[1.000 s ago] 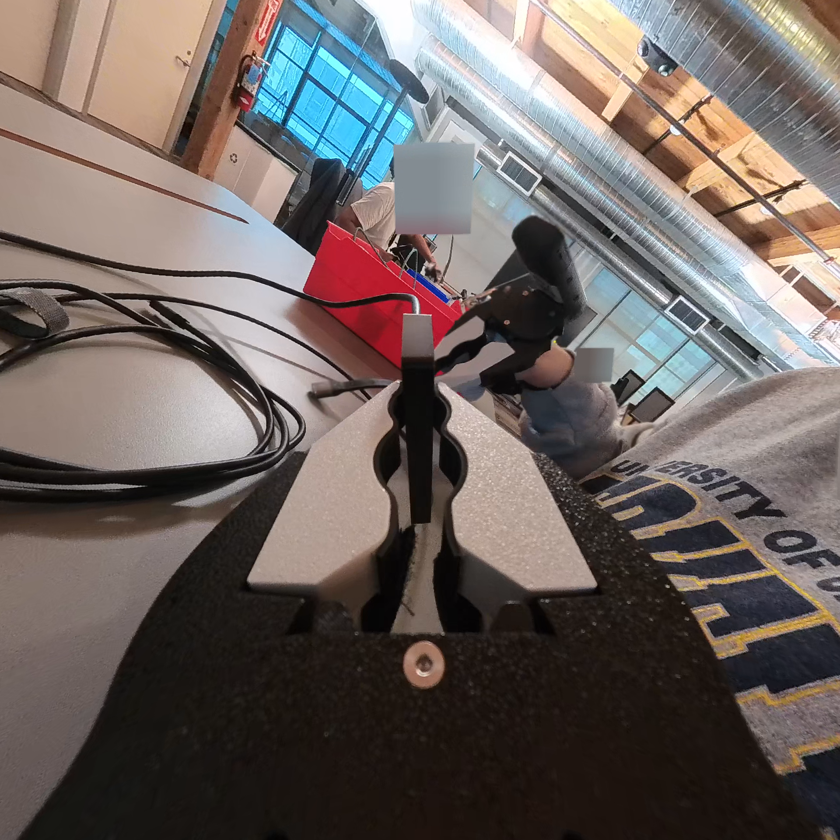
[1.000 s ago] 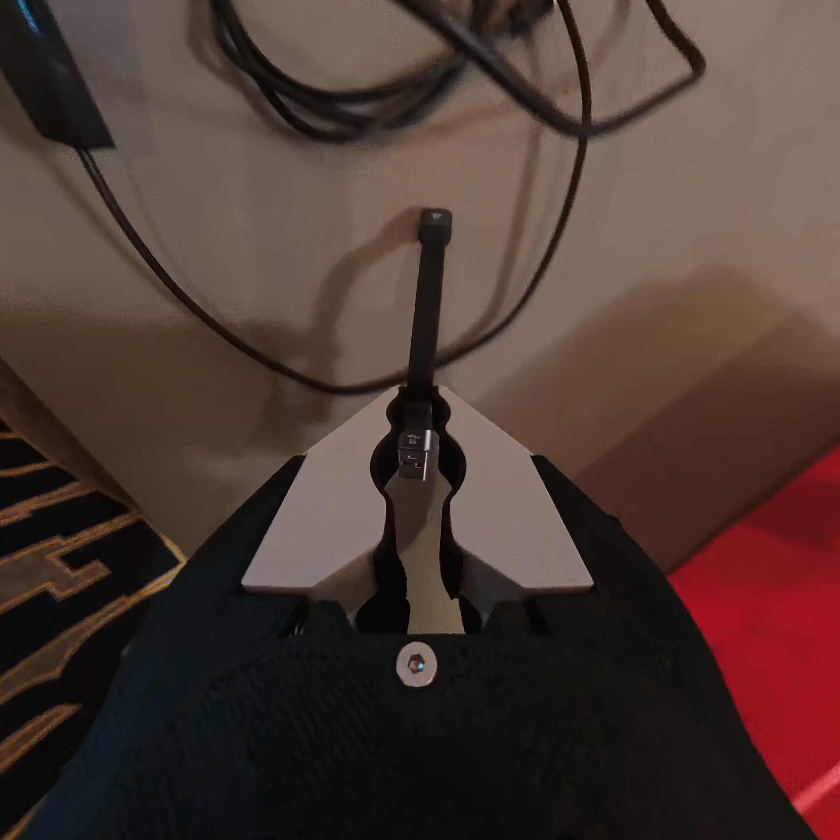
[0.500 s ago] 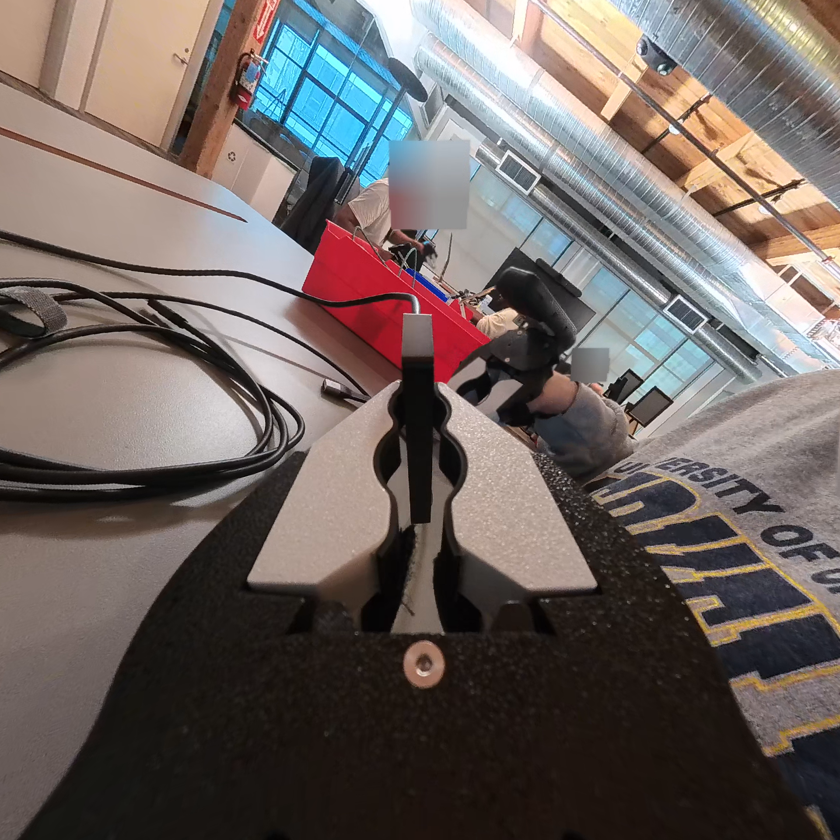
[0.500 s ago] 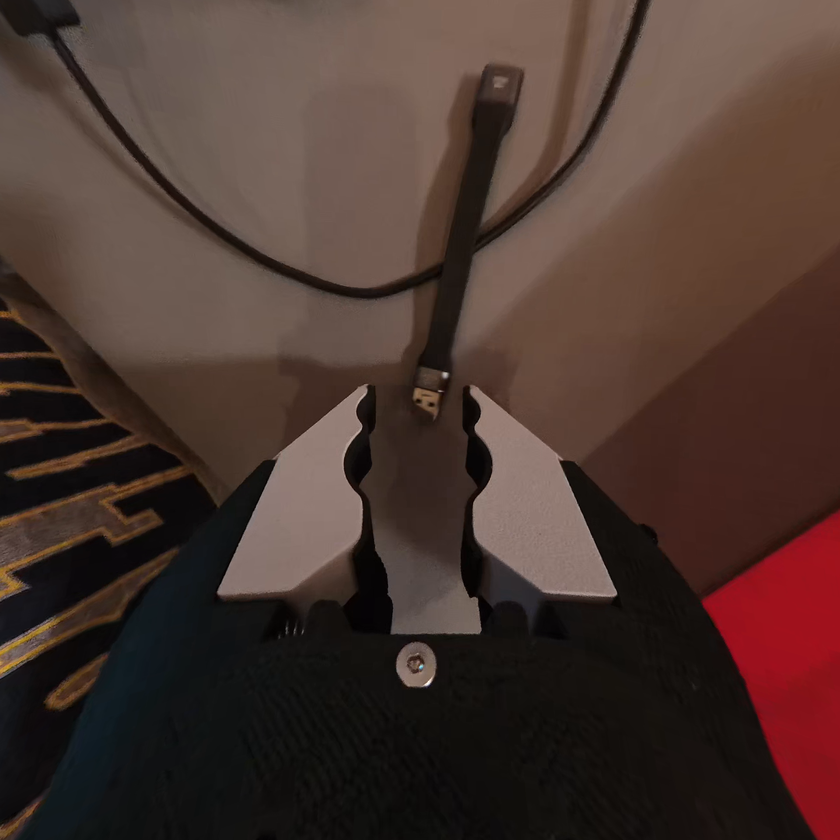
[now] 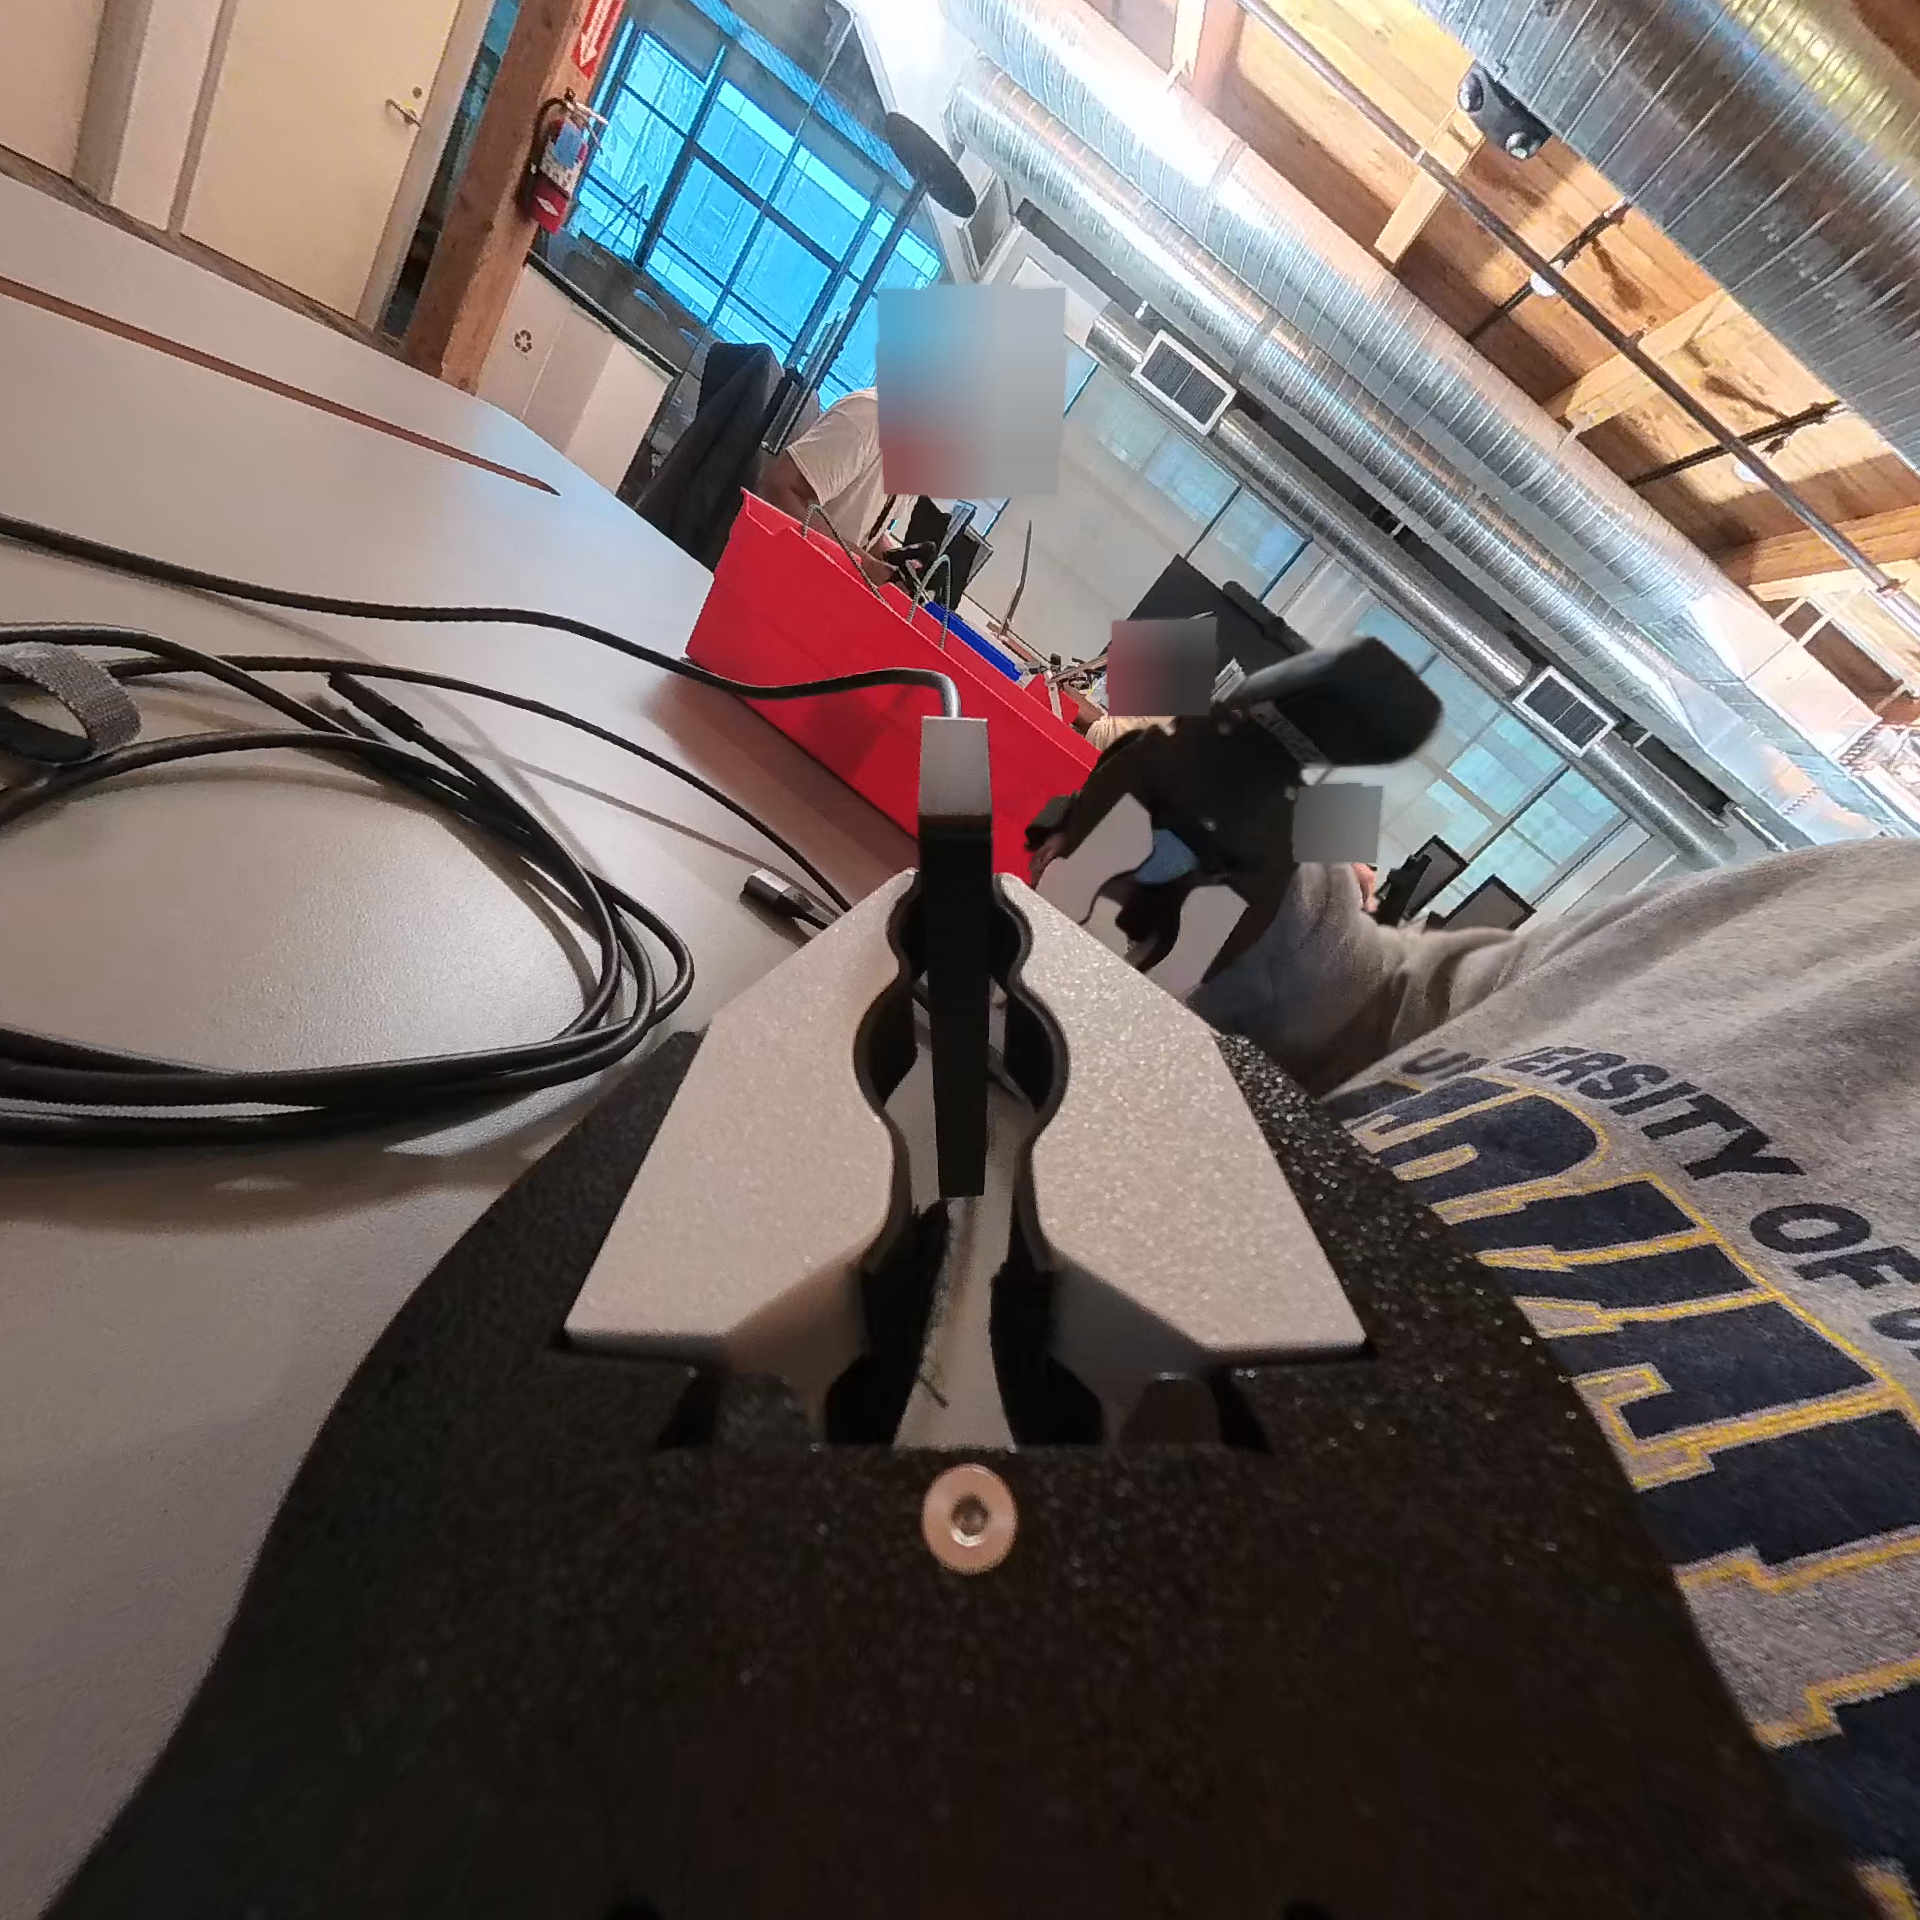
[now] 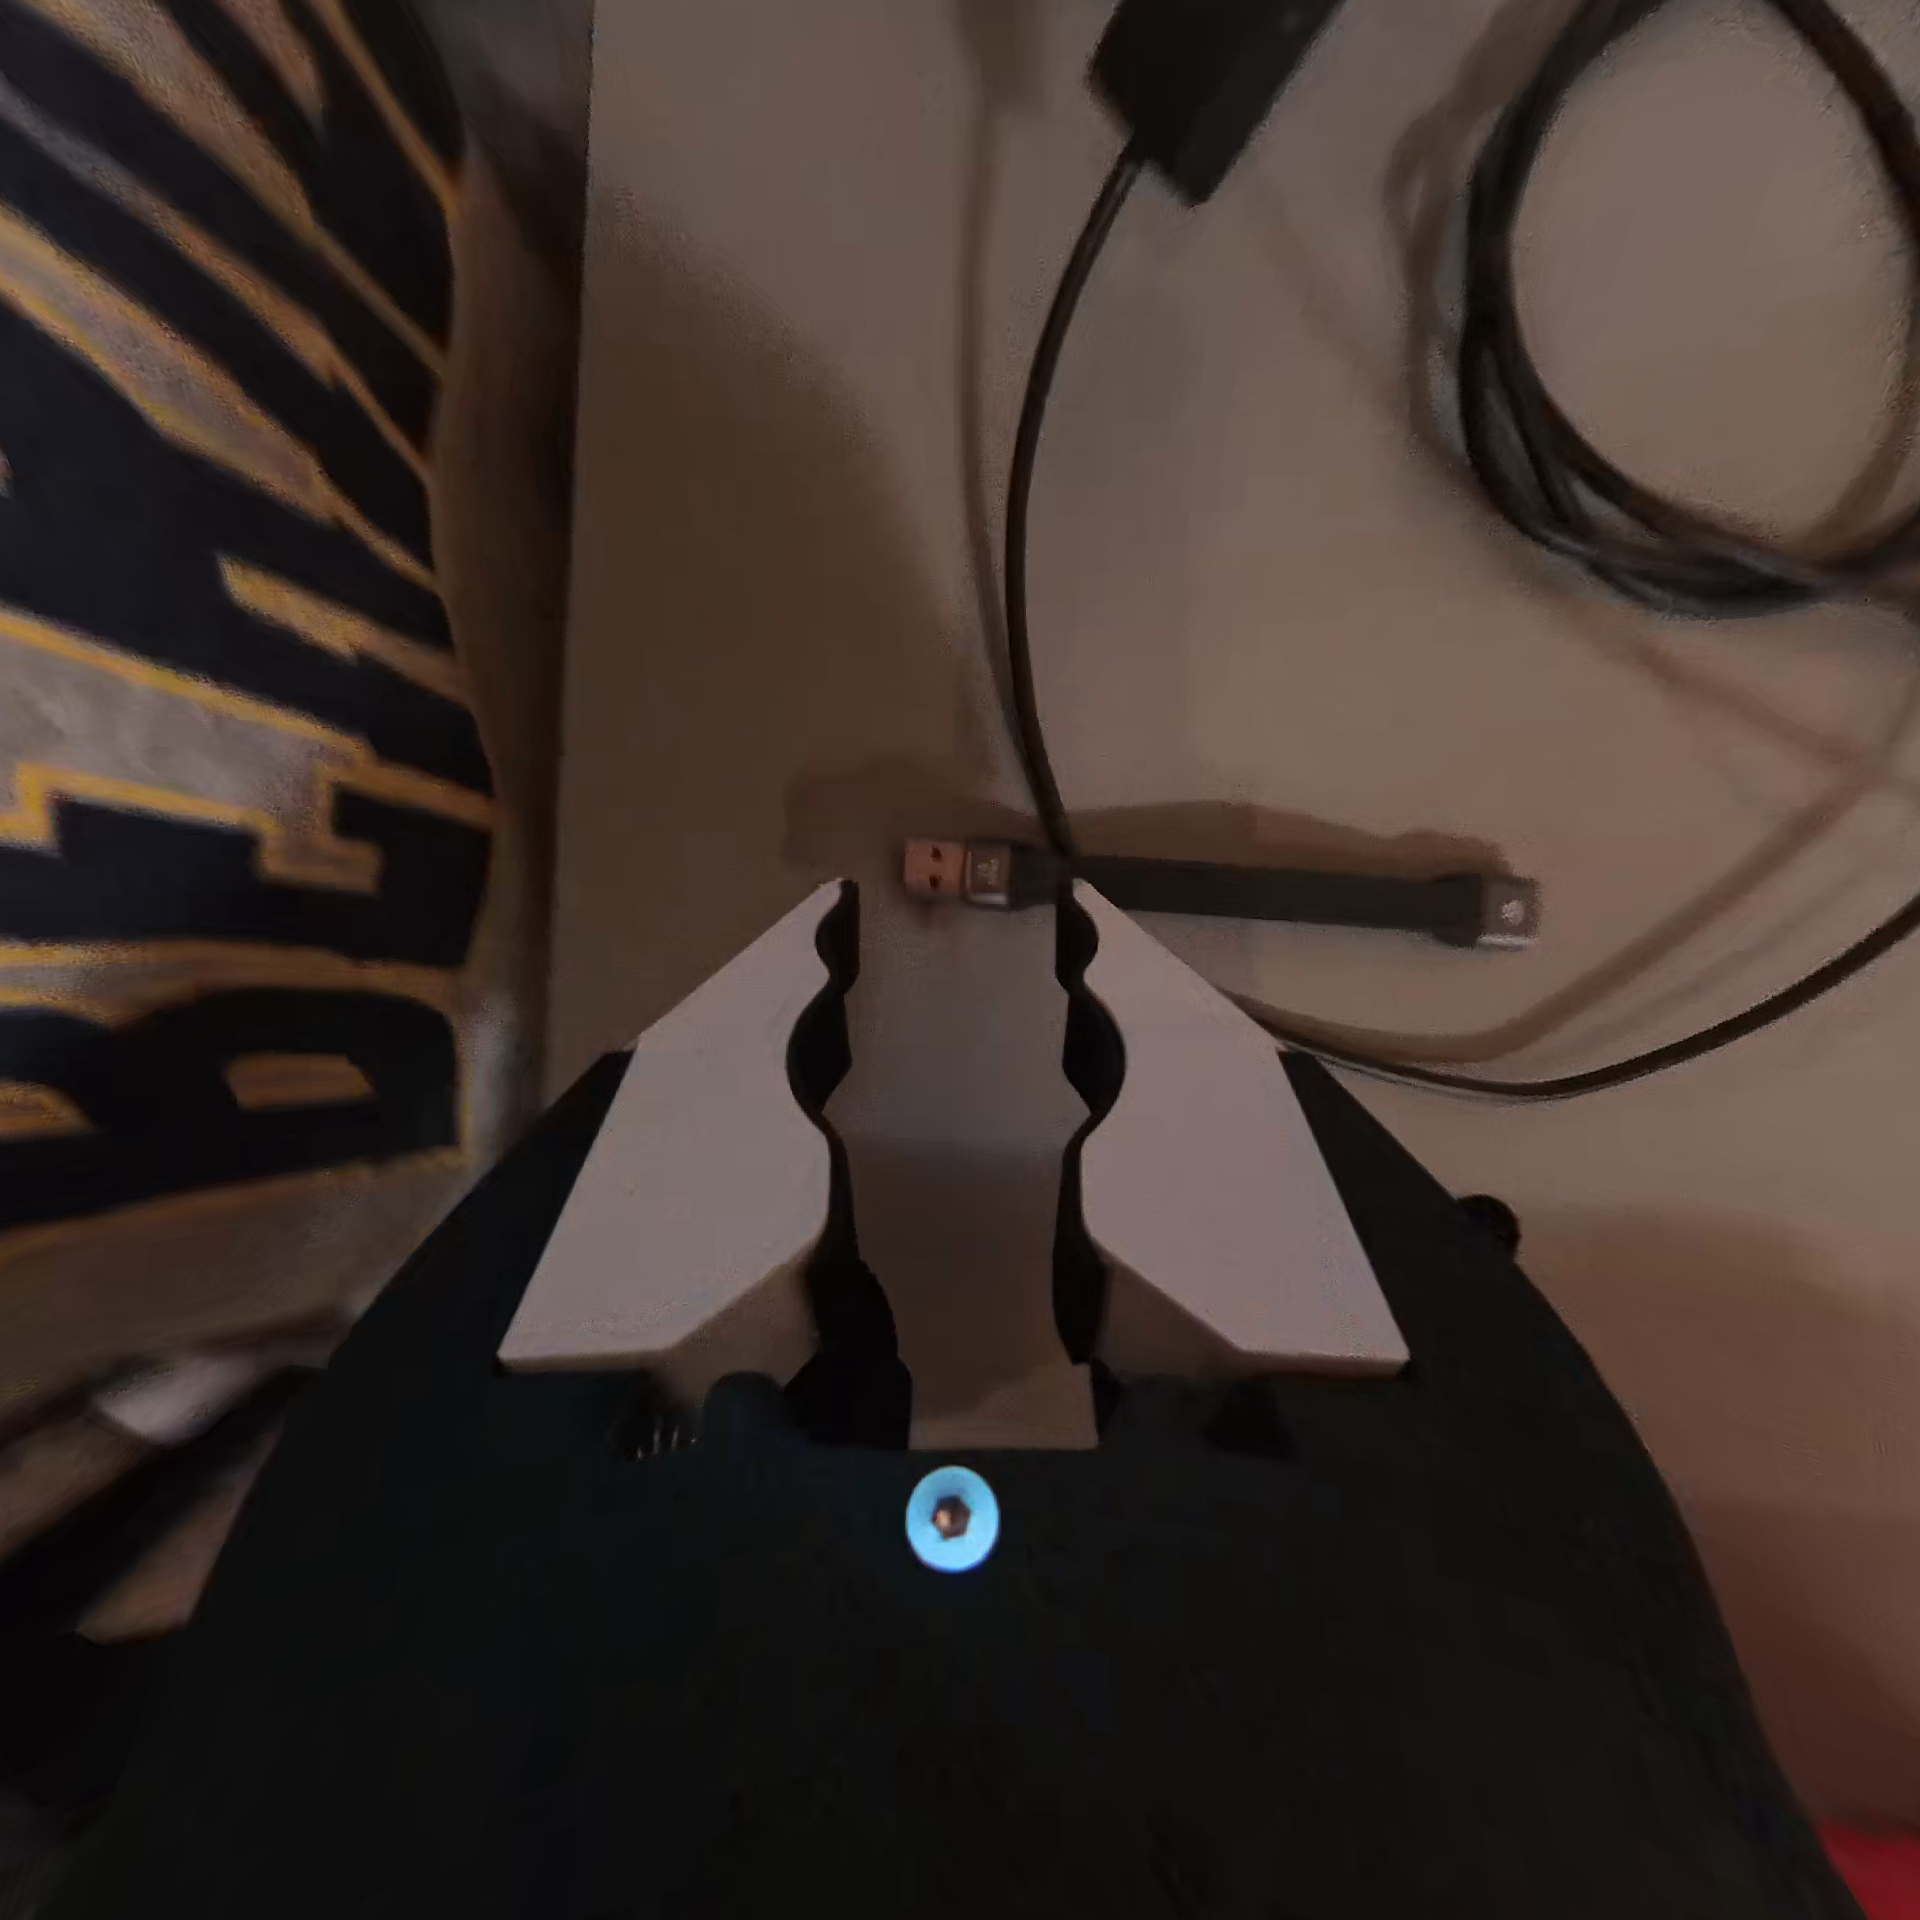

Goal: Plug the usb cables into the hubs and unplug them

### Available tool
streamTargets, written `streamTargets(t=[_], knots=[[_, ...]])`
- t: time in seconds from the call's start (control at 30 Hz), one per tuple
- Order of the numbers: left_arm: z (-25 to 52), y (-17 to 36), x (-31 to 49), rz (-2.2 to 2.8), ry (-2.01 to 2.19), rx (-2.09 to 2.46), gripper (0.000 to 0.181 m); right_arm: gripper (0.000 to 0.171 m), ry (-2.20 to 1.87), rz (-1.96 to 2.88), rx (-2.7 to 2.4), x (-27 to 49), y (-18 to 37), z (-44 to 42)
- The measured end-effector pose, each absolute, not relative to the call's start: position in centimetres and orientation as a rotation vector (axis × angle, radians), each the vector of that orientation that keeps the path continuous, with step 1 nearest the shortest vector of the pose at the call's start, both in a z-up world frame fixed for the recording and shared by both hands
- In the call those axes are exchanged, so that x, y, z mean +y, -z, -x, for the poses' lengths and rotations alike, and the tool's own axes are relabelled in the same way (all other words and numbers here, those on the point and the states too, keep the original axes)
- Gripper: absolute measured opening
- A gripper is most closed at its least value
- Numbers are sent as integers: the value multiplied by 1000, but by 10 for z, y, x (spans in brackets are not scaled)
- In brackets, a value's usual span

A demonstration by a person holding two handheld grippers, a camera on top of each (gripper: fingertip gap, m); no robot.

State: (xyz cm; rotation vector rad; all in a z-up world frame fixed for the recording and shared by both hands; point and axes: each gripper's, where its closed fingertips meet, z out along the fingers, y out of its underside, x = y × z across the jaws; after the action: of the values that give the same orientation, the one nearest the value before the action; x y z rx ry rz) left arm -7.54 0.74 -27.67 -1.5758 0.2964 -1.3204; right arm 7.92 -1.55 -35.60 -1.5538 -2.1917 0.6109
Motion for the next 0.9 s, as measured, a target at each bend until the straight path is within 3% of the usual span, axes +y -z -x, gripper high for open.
streamTargets(t=[0.23, 0.47, 0.77, 0.9], knots=[[75, 277, 7, 1578, 1326, 298, 8, 25, 2, 828, -2748, -16, 372, -89], [75, 277, 7, 1580, 1326, 301, 8, 29, 125, 289, -2834, -15, 368, -75], [74, 277, 7, 1582, 1334, 306, 8, 28, 61, 220, -2977, -12, 377, -80], [74, 277, 7, 1581, 1336, 307, 8, 15, 36, 258, -2944, -14, 378, -76]])
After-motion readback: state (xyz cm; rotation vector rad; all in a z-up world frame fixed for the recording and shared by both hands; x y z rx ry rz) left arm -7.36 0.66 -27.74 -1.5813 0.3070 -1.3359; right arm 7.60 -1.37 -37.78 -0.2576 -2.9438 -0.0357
